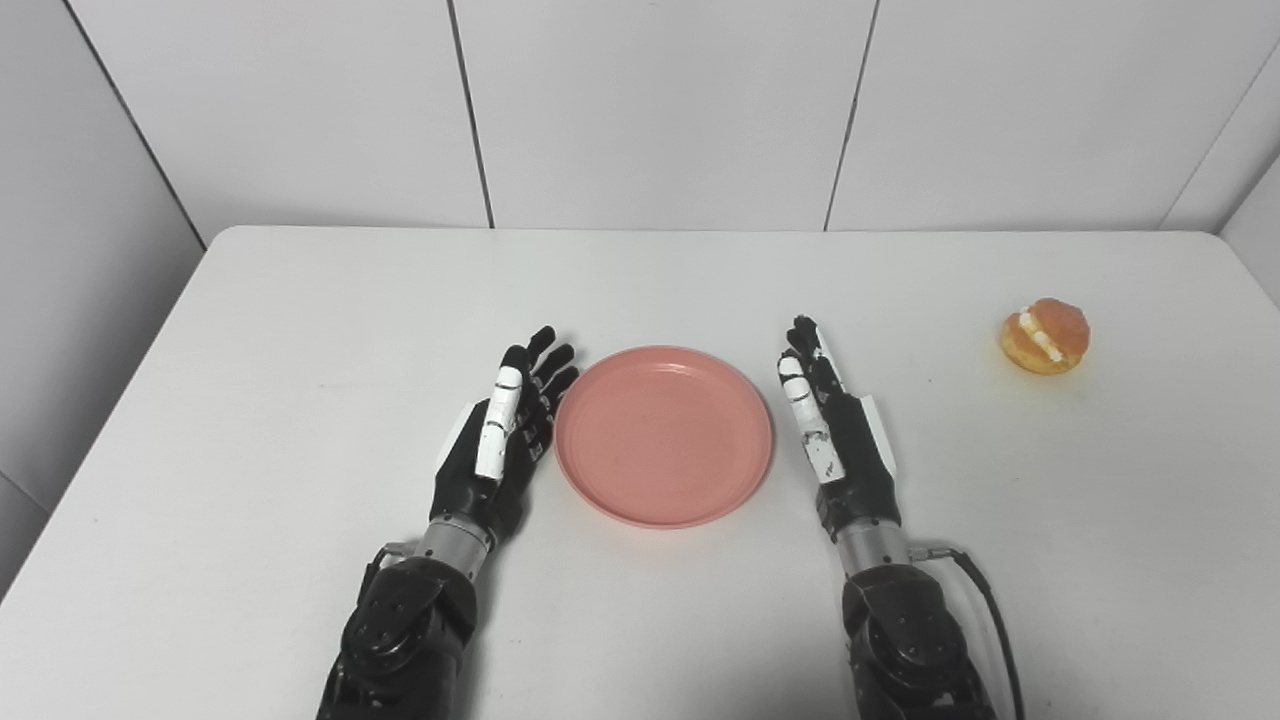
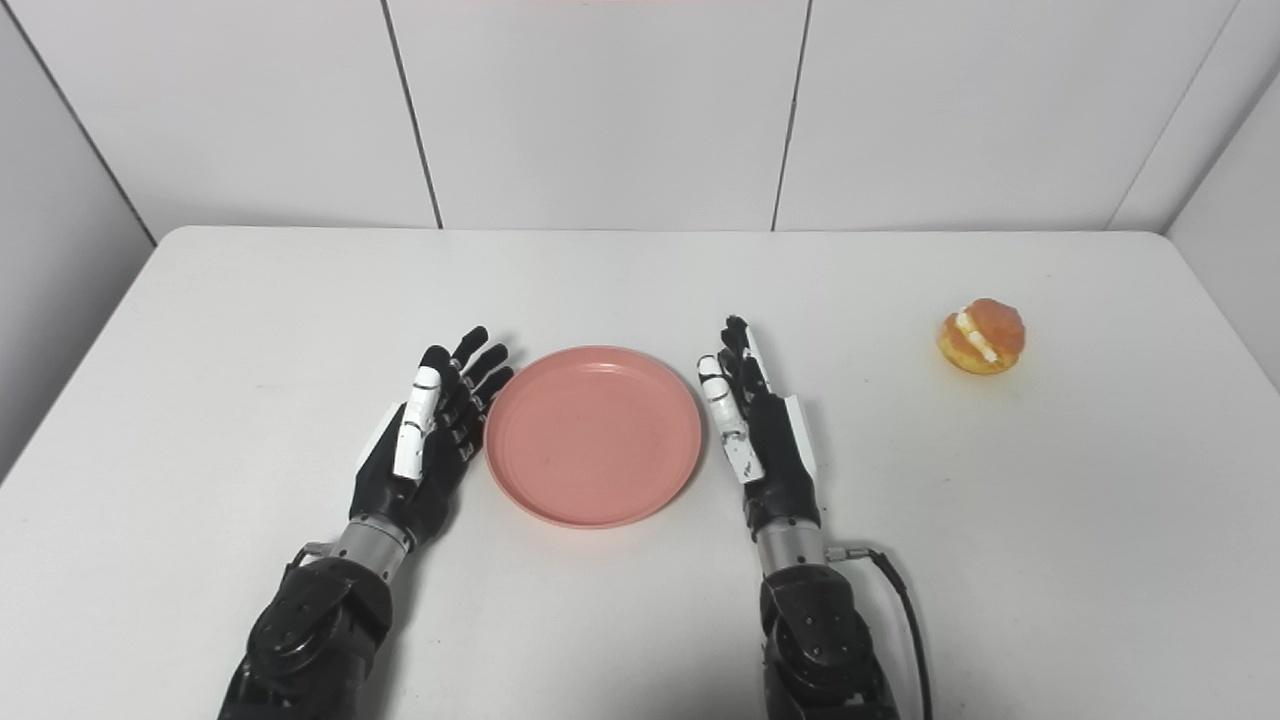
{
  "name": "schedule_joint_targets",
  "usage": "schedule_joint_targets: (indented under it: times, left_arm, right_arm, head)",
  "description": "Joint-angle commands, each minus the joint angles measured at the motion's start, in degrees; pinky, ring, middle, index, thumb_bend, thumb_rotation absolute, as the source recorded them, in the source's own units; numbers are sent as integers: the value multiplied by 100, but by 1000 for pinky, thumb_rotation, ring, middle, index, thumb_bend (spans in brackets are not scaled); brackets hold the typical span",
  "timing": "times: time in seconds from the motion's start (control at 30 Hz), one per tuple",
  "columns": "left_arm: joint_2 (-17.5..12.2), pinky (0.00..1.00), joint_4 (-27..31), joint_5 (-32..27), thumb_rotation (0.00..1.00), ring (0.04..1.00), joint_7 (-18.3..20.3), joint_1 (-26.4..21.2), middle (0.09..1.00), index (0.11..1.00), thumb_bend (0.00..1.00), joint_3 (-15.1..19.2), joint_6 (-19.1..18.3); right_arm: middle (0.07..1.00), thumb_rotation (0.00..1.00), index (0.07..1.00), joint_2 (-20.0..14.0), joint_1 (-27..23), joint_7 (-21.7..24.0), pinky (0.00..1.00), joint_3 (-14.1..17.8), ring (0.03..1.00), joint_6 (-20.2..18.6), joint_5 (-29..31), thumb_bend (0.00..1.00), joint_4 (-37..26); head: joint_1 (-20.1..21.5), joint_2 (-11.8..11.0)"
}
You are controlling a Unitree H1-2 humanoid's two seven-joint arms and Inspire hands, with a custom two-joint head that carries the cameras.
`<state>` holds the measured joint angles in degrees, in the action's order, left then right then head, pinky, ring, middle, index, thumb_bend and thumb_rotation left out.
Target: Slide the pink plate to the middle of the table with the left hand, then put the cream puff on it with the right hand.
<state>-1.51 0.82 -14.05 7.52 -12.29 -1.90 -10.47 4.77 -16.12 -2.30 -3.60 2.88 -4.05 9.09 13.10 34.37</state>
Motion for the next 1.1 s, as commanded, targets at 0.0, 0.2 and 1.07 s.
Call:
schedule_joint_targets:
  times: [0.0, 0.2, 1.07]
  left_arm:
    - [74, 884, 33, 170, 953, 901, 20, 40, 900, 891, 554, -67, 301]
    - [152, 904, -6, 391, 965, 905, 85, 135, 907, 888, 572, -204, 577]
    - [131, 968, -1179, 1644, 1000, 978, -615, -326, 986, 983, 511, -63, 1723]
  right_arm:
    - [959, 888, 955, 39, -84, 0, 959, -29, 954, 24, -18, 584, -251]
    - [955, 885, 946, 16, -24, 17, 951, -31, 950, 31, -14, 549, -333]
    - [961, 797, 953, -513, -736, -662, 956, 550, 962, 932, -501, 598, 173]
  head:
    - [-45, -14]
    - [-222, -79]
    - [-91, -71]
